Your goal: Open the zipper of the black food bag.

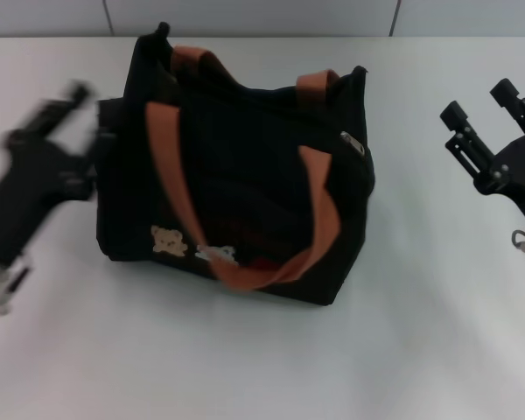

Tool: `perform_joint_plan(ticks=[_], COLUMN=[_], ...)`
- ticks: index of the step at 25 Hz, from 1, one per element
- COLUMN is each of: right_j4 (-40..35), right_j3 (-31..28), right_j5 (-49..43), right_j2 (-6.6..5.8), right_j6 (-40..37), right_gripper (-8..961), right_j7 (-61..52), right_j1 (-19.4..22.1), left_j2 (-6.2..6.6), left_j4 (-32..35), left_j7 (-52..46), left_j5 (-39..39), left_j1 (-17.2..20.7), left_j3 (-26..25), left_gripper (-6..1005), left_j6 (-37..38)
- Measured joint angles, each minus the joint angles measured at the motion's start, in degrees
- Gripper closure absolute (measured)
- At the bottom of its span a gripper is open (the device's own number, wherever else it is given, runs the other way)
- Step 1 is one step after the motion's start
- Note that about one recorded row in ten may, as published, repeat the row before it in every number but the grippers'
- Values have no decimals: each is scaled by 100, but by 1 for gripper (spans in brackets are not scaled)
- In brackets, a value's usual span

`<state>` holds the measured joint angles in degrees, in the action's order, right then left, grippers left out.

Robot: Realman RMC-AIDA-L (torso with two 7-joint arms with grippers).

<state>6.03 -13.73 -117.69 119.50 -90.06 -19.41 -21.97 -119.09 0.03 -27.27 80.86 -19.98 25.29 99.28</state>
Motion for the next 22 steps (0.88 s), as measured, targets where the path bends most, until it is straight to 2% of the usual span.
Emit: perform_joint_plan(ticks=[2,4,7,8,10,11,12,13,14,15,16,17,18,19,20,22], right_j4=[-92,-257,-725,-971,-1451,-1688,-1909,-2084,-2212,-2277,-2355,-2405,-2469,-2552,-2610,-2745], right_j3=[-16,-37,7,78,343,592,901,1360,1836,2267,2941,3503,4034,4477,4730,5038], right_j5=[0,-1,-50,-98,-207,-258,-308,-341,-369,-390,-413,-426,-430,-432,-432,-434], right_j2=[-7,-15,-39,-49,-107,-150,-201,-269,-342,-392,-452,-471,-455,-404,-358,-207], right_j6=[-23,-85,-437,-623,-979,-1139,-1288,-1432,-1582,-1718,-1922,-2117,-2259,-2383,-2438,-2432], right_gripper=[258,244,222,222,222,222,222,222,222,222,222,222,222,222,222,222], right_j7=[-333,-822,-1925,-2316,-3055,-3398,-3722,-3952,-4104,-4128,-4081,-3933,-3767,-3618,-3542,-3476], right_j1=[2,-8,-71,-103,-195,-250,-310,-377,-441,-495,-565,-633,-695,-741,-767,-815], left_j2=[26,50,68,105,151,186,277,460,460,590,698,761,816,816,805,725], left_j4=[32,184,455,1186,1605,1811,2067,2385,2385,2567,2701,2809,2927,2927,2985,3015], left_j7=[-236,-593,-974,-1791,-2274,-2505,-2778,-3128,-3128,-3256,-3321,-3335,-3315,-3315,-3313,-3311], left_j5=[-7,-6,0,125,306,435,661,1112,1112,1463,1738,1980,2197,2197,2304,2499], left_j1=[255,464,591,738,782,802,812,789,789,729,674,600,490,490,414,303], left_j3=[-446,-769,-885,-819,-718,-657,-552,-233,-233,106,452,876,1515,1515,1832,2005], left_gripper=[661,574,430,382,305,266,228,189,183,176,170,170,170,170,170,170], left_j6=[360,625,794,882,860,852,854,968,968,1151,1310,1450,1513,1513,1498,1492])
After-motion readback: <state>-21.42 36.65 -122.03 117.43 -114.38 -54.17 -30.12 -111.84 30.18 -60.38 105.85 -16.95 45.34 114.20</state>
